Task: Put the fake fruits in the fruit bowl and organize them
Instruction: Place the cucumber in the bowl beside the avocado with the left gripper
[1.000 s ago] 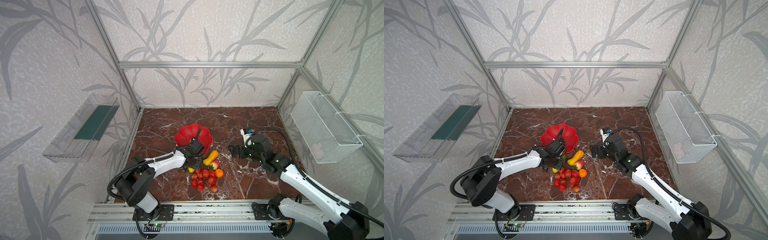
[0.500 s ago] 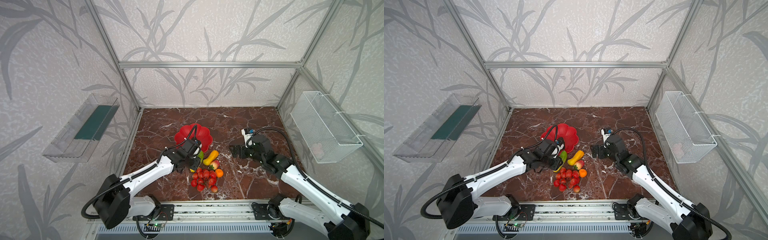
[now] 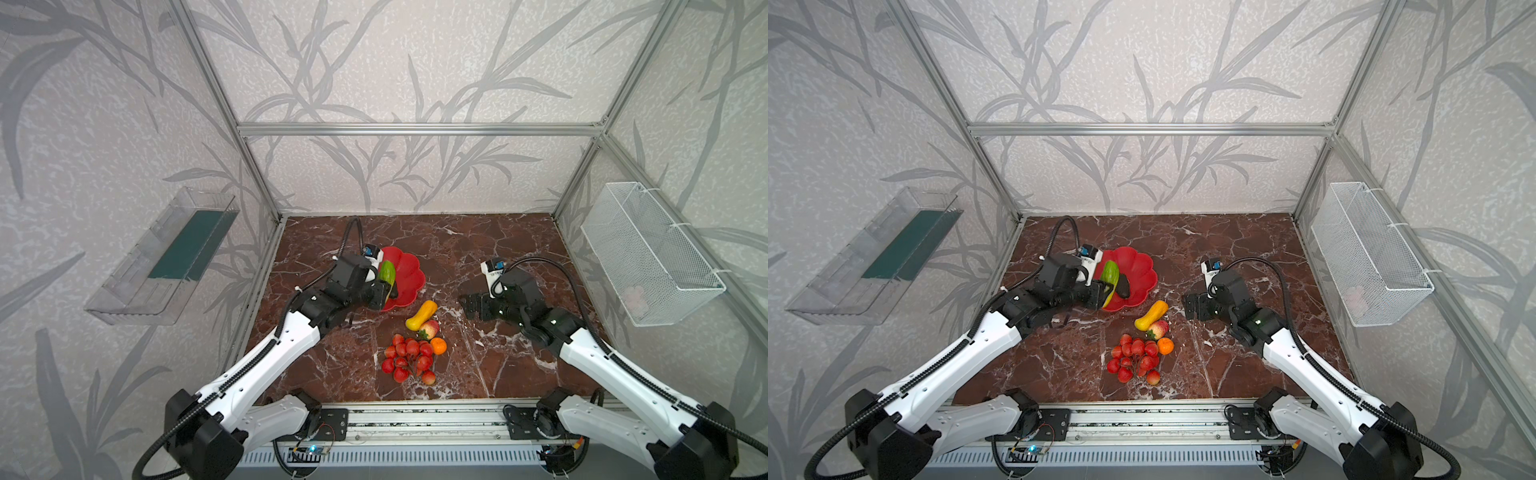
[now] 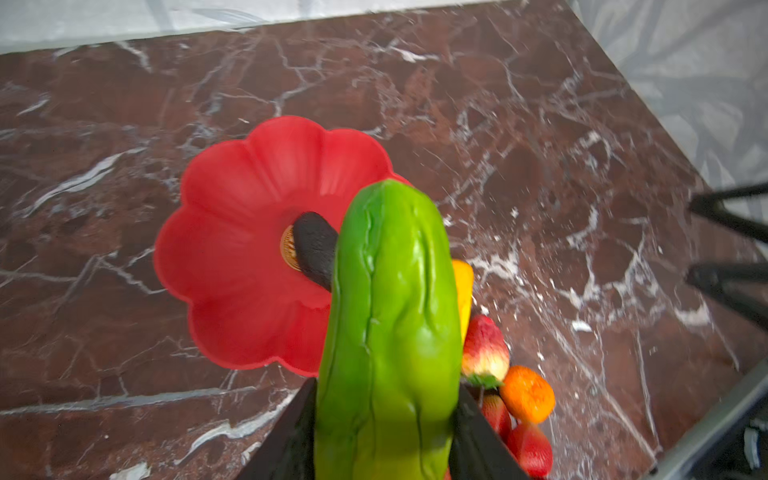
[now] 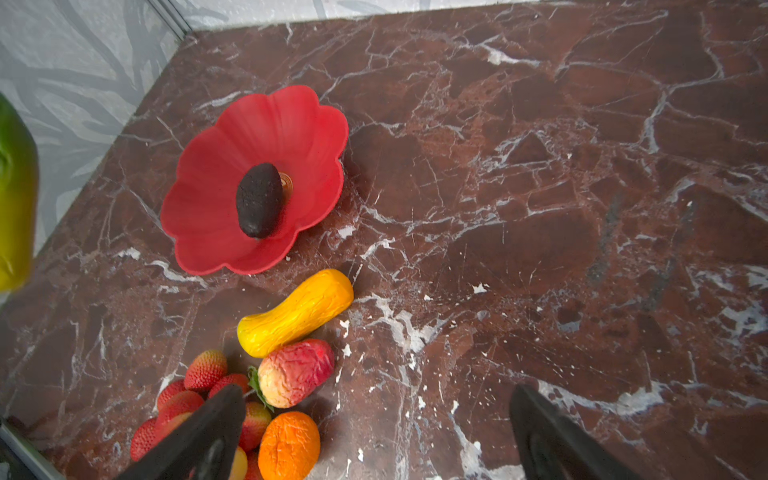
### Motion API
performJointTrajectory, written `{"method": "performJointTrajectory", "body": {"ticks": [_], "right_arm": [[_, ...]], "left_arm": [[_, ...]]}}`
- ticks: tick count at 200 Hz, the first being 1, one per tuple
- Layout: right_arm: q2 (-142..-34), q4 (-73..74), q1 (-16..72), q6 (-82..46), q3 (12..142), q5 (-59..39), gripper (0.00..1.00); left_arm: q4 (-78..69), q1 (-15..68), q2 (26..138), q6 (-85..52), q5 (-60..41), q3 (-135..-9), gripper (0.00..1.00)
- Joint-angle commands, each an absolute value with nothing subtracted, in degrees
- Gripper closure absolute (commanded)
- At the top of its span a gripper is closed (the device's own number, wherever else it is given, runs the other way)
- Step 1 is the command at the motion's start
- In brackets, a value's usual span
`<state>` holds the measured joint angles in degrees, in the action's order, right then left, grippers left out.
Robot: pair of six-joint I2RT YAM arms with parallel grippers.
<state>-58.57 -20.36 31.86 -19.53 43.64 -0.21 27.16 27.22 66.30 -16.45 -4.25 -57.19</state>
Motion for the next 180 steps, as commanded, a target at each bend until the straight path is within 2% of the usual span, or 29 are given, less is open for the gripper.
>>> {"method": "performJointTrajectory", "body": {"ticks": [1, 43, 136, 158, 180], "right_arm": [[-59.4, -24.4, 31.7, -18.0, 44.3, -1.6, 0.01], [-61.0, -24.9, 33.4, -18.7, 43.3, -7.9, 0.01], [-69.5, -19.5, 45.2, -24.8, 40.2, -6.9, 0.14], [-72.3, -16.8, 46.4, -26.1, 40.1, -8.0, 0.18], [-75.2, -14.9, 46.8, -27.0, 40.1, -8.8, 0.22]], "left_arm": [[24.3, 23.1, 71.0, -20.1, -6.2, -58.6, 0.54], [21.7, 20.1, 83.1, -23.5, -7.6, -62.3, 0.55], [26.4, 17.0, 98.4, -27.0, -8.5, -68.9, 0.56], [26.4, 16.8, 99.8, -27.2, -9.1, -69.8, 0.53], [26.5, 16.5, 100.2, -27.4, -9.6, -70.3, 0.44]]}}
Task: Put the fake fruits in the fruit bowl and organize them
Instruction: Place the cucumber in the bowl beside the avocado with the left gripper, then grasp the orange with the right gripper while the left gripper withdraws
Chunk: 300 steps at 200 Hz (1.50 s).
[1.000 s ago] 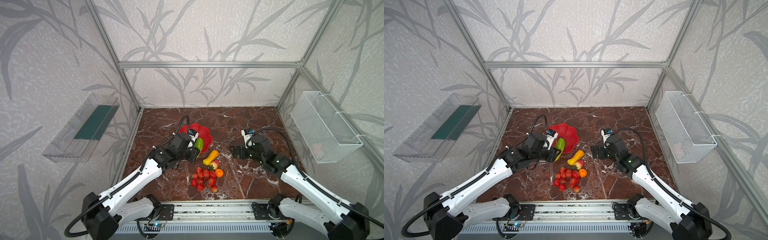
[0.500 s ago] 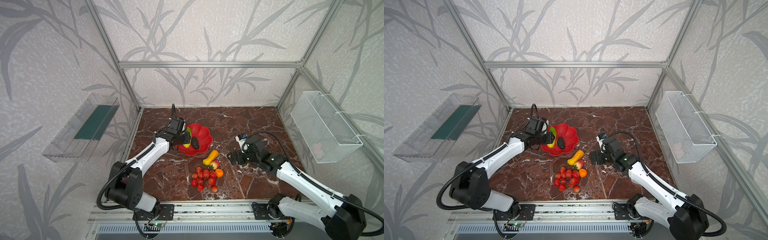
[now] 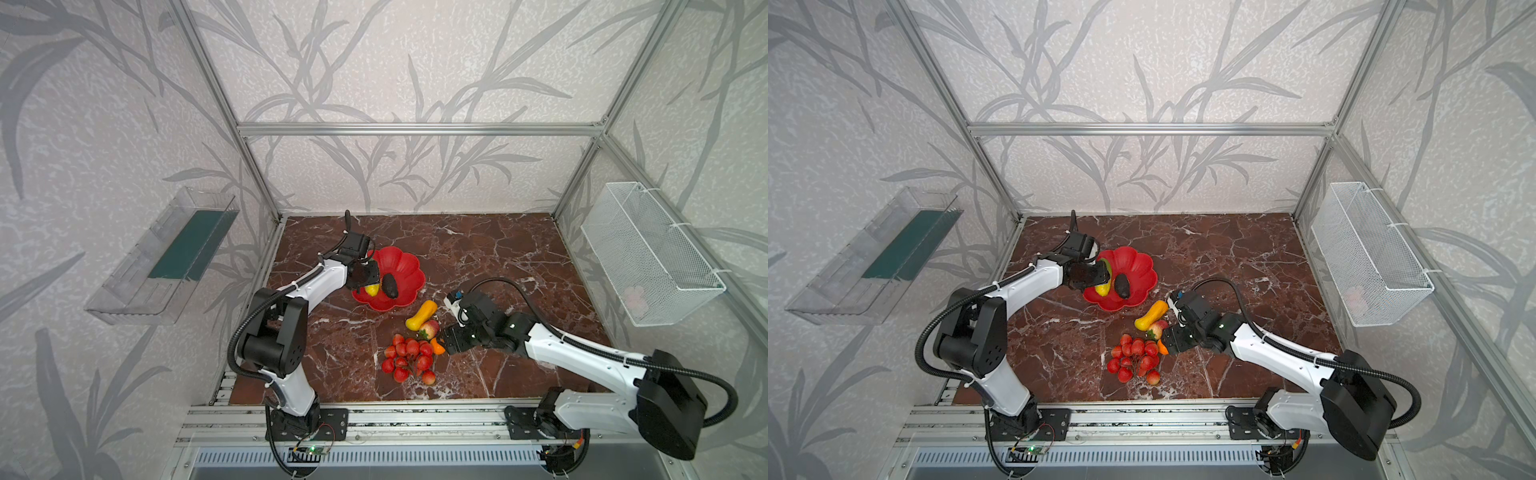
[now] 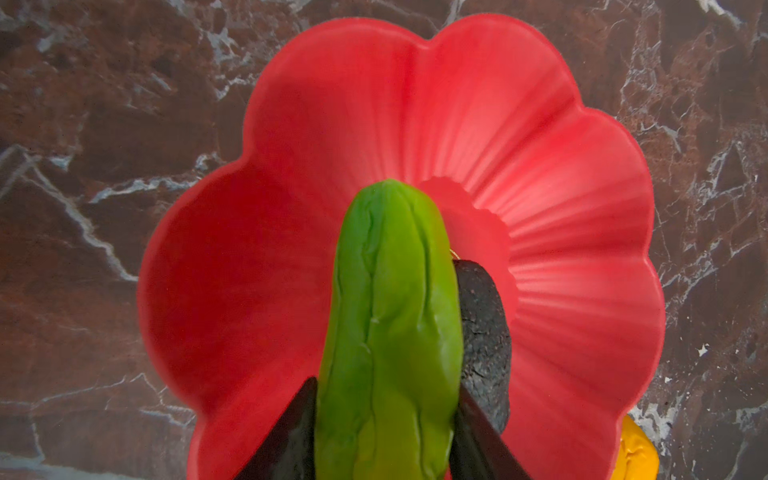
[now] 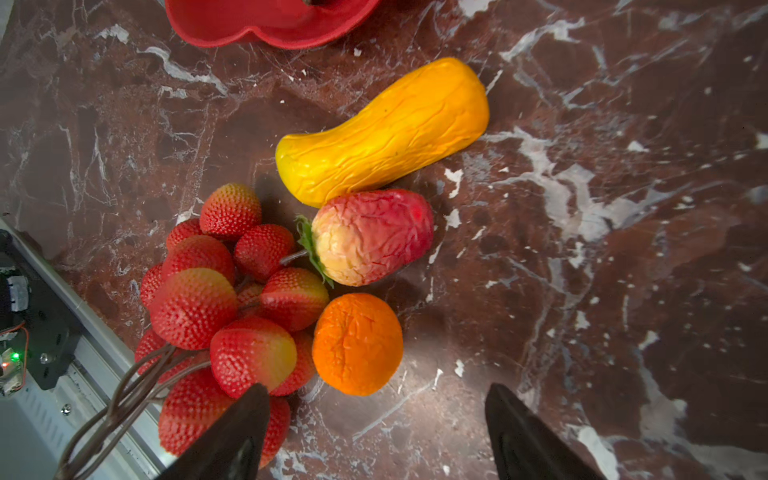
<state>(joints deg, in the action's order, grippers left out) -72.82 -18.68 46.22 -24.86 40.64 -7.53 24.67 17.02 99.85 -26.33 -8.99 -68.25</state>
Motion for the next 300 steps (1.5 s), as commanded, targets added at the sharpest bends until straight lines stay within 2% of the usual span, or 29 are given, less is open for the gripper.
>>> {"method": "performJointTrajectory", "body": {"ticks": [1, 26, 65, 97, 127, 144, 161, 198, 217, 240, 300], "right_arm": [[-75.3, -14.8, 46.9, -27.0, 40.2, -8.9, 0.23], [-78.7, -13.4, 47.8, -27.8, 40.4, -9.4, 0.25], [-82.2, -10.9, 48.6, -29.1, 39.9, -8.9, 0.29], [-83.9, -10.1, 48.6, -29.2, 39.8, -7.3, 0.37], [-84.0, -10.1, 48.6, -29.8, 39.0, -6.8, 0.48], [-82.1, -10.5, 48.6, -30.4, 37.8, -6.1, 0.56], [-78.6, -12.9, 48.6, -30.4, 37.4, -3.8, 0.59], [-66.6, -22.1, 48.4, -26.4, 40.8, 4.6, 0.61], [-64.6, -24.2, 48.2, -23.4, 45.8, 6.1, 0.6], [-69.7, -23.2, 48.0, -18.8, 53.8, 6.3, 0.6], [-94.8, -19.3, 46.5, -8.9, 75.0, 4.8, 0.6]], "left_arm": [[26.5, 16.6, 100.2, -27.5, -9.6, -70.4, 0.43], [26.4, 16.3, 99.0, -27.5, -10.2, -70.2, 0.31], [25.0, 15.6, 91.6, -27.3, -9.9, -68.9, 0.27], [20.7, 15.3, 78.9, -25.7, -6.8, -64.3, 0.25], [16.2, 15.0, 64.0, -24.8, -1.2, -55.7, 0.15], [16.1, 14.8, 56.5, -24.6, 1.3, -51.0, 0.12], [17.1, 14.6, 49.9, -24.5, 2.9, -47.1, 0.11], [20.3, 14.5, 40.0, -24.6, 4.6, -42.2, 0.09], [21.3, 14.5, 37.1, -25.1, 4.0, -40.3, 0.09], [22.5, 14.5, 34.5, -26.4, 3.1, -38.5, 0.09], [28.2, 14.5, 29.4, -27.5, 0.8, -37.1, 0.1]]}}
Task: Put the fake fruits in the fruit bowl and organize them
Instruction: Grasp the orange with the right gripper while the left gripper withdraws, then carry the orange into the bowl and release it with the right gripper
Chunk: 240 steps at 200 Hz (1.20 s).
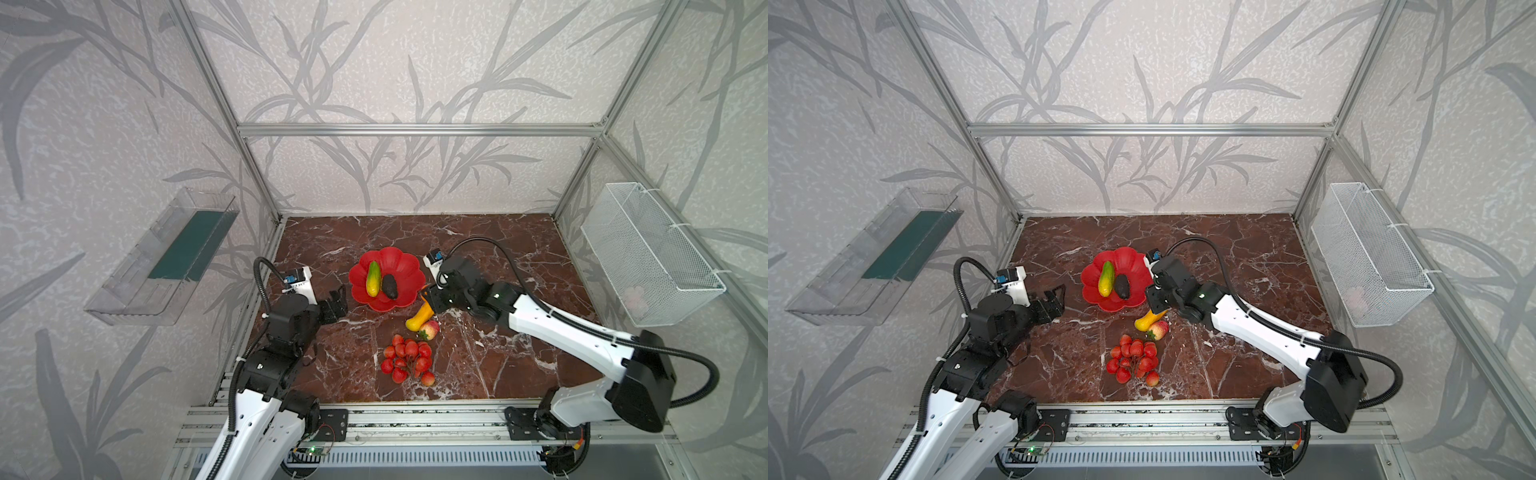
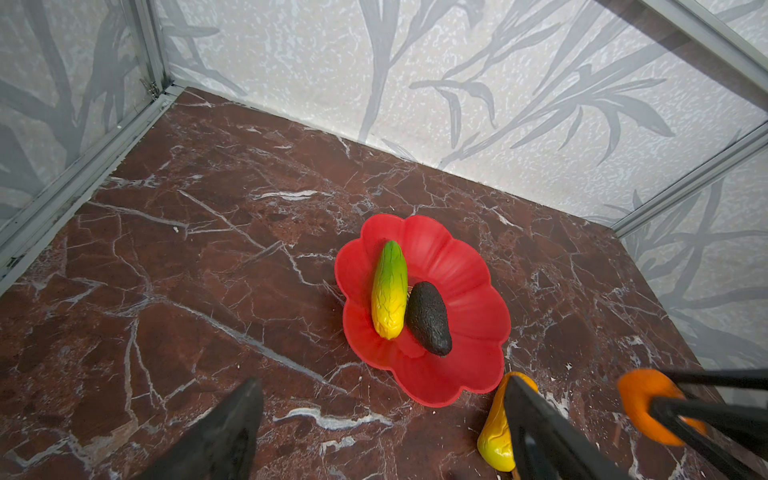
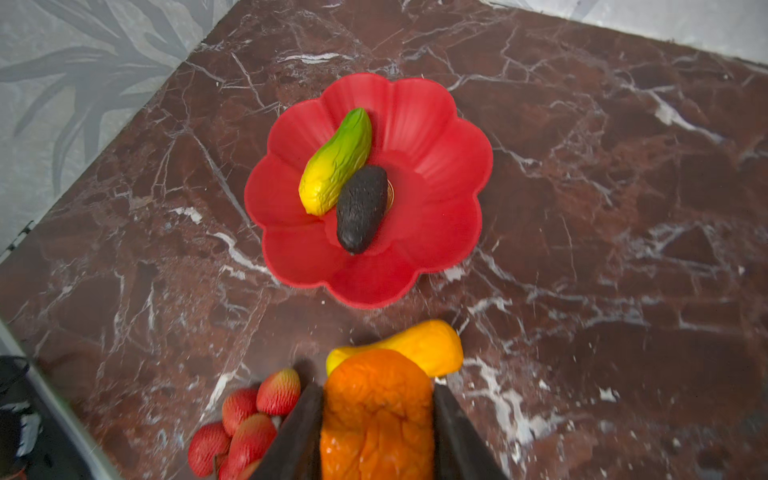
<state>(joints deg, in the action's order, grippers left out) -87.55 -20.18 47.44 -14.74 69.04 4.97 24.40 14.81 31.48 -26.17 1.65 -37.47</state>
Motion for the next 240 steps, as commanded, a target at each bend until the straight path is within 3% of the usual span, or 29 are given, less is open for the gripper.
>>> {"method": "performJointTrajectory", "body": {"ticks": [1, 81, 108, 135, 156, 185, 216, 240], "right_arm": [[-95.4, -19.3, 46.5, -8.7, 75.3, 4.8, 0.6], [-121.1, -21.2, 44.1, -5.0, 96.3, 3.6, 0.58], [-123.4, -21.2, 43.7, -5.4, 97.1, 4.0, 0.51], [-123.5, -21.1, 43.3, -6.6, 97.0, 2.7, 0.35], [-121.0, -20.9, 43.1, -7.3, 96.4, 2.4, 0.24], [-111.7, -20.1, 42.2, -8.6, 91.6, 2.5, 0.17], [-93.8, -13.1, 41.1, -11.6, 75.1, 3.9, 0.08], [-79.9, -9.5, 39.2, -14.6, 61.7, 4.0, 0.01]], "left_arm": [[28.3, 14.5, 29.3, -27.5, 0.7, -37.1, 0.1], [31.9, 14.5, 24.1, -28.9, -0.5, -37.2, 0.1], [32.3, 14.5, 23.9, -28.9, -0.9, -37.3, 0.11], [31.6, 14.6, 24.4, -28.9, -1.4, -37.7, 0.12], [30.2, 14.5, 25.4, -28.9, -3.0, -38.0, 0.13], [28.3, 14.5, 31.1, -28.3, -9.4, -39.6, 0.18], [26.2, 16.5, 41.8, -27.8, -17.6, -42.3, 0.29], [25.1, 25.9, 48.5, -25.4, -12.1, -44.6, 0.32]]}}
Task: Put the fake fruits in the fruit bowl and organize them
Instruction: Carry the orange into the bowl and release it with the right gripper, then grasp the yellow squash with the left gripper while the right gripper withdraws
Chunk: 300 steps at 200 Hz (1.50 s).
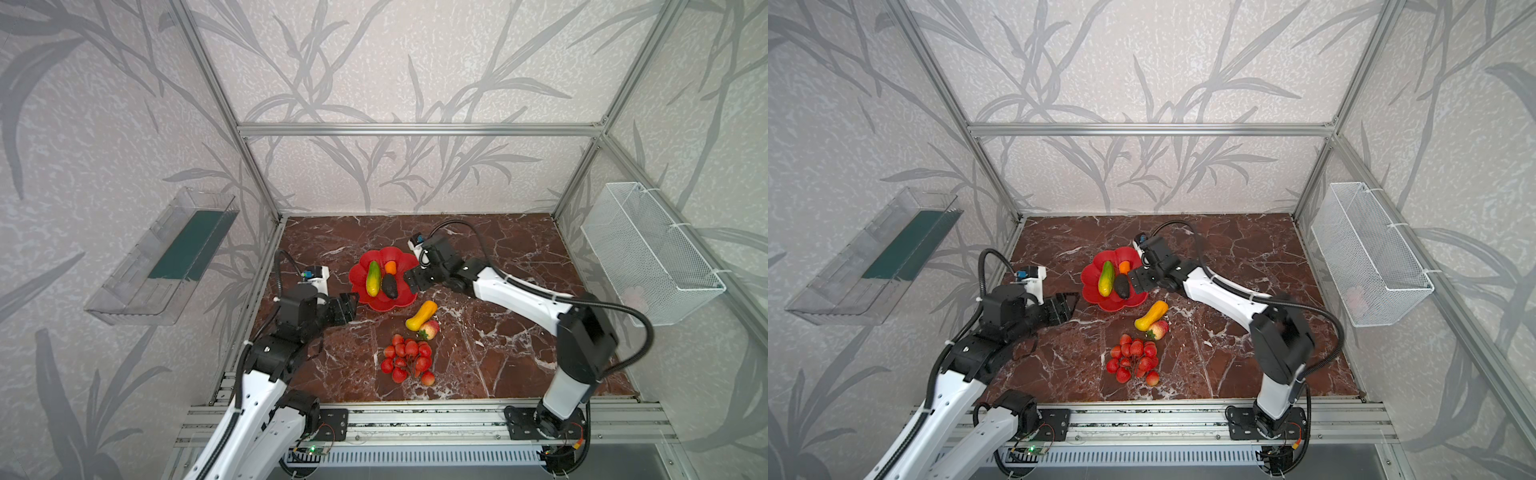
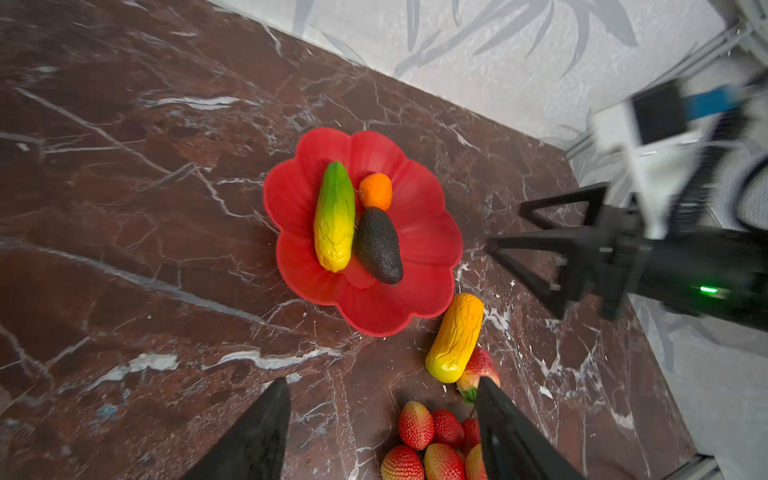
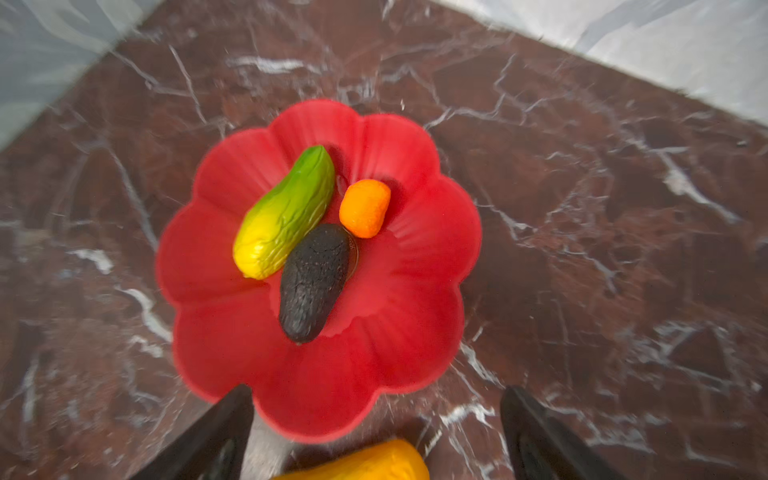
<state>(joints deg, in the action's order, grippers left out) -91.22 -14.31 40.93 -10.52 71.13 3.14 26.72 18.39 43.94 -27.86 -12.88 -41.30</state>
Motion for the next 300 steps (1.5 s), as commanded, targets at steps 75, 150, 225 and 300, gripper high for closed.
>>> {"method": "performJointTrajectory", "body": {"ticks": [75, 150, 225, 300], "right_arm": [[-54.4, -19.7, 31.9, -21.3, 43.5, 4.4, 0.01], [-46.3, -25.3, 28.7, -21.2, 40.7, 3.3, 0.01], [-43.2, -26.5, 28.3, -20.9, 39.7, 3.8, 0.01], [-41.7, -26.5, 28.0, -21.2, 39.8, 4.0, 0.01]], "left_arm": [[27.2, 44.9, 74.8, -21.0, -0.7, -56.8, 0.34], [32.4, 48.7, 95.2, -20.3, 2.3, -69.8, 0.33], [38.9, 49.0, 109.3, -20.4, 2.6, -80.1, 0.32], [39.1, 48.9, 114.6, -20.6, 3.3, -82.2, 0.41]]}}
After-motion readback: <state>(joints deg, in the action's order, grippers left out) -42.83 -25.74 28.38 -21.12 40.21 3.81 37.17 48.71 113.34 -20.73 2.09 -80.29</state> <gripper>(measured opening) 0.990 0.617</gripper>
